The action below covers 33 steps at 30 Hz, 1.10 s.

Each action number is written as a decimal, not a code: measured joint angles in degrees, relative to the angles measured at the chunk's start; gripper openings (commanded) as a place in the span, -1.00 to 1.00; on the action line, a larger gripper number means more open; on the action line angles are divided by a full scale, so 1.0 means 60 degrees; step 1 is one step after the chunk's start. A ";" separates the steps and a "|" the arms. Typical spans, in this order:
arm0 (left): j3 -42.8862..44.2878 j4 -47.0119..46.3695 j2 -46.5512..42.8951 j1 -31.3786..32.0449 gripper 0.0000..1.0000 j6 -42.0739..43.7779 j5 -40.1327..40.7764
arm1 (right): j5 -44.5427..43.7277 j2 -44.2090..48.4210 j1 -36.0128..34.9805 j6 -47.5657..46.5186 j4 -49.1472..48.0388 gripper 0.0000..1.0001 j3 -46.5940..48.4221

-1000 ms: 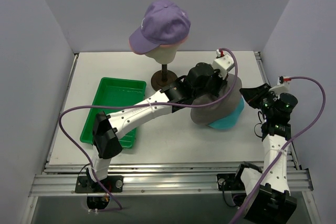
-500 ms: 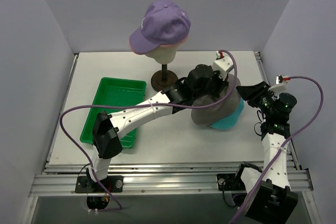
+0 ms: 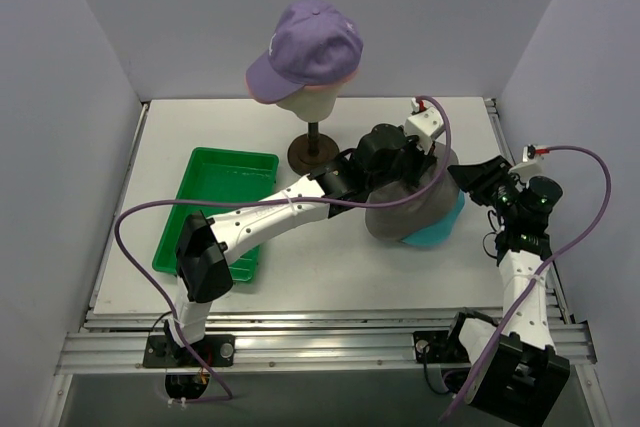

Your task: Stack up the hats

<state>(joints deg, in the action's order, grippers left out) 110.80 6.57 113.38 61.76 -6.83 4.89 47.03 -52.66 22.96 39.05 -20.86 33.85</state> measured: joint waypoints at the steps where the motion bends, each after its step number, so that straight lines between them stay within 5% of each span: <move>1: 0.0000 0.0000 0.0000 0.0000 -0.95 -0.0004 -0.0015 | 0.0000 -0.0015 0.0000 0.0004 -0.0062 -0.23 -0.0058; 8: -0.0055 -0.0025 0.0000 -0.0004 -0.95 -0.0004 -0.0084 | 0.0113 -0.0171 0.0058 0.0004 -0.0200 -0.25 -0.0237; 12: -0.0055 -0.0036 0.0000 -0.0011 -0.95 -0.0007 -0.0106 | 0.0186 -0.0186 0.0117 0.0080 -0.0364 -0.93 -0.0310; 18: -0.0036 -0.0036 0.0036 -0.0040 -0.95 -0.0007 -0.0109 | 0.0149 -0.0186 0.0433 0.0022 -0.0259 -1.00 -0.0331; 25: 0.0397 0.0426 0.0448 -0.0044 -0.40 0.0109 -0.0098 | -0.0153 -0.0288 0.1005 -0.0164 0.0044 -1.00 -0.0331; 28: 0.0317 0.0517 0.0350 -0.0106 0.05 0.0157 -0.0004 | -0.0273 -0.0503 0.1045 -0.0270 0.0047 -1.00 -0.0455; 33: -0.0907 0.0583 -0.0780 -0.0368 0.21 0.0098 0.0521 | -0.0335 -0.0973 0.1045 -0.0335 0.0036 -1.00 -0.0696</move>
<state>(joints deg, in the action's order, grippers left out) 105.36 10.07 108.71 59.55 -6.24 8.01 45.01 -58.50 29.23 37.04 -20.64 29.67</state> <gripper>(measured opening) 0.601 0.010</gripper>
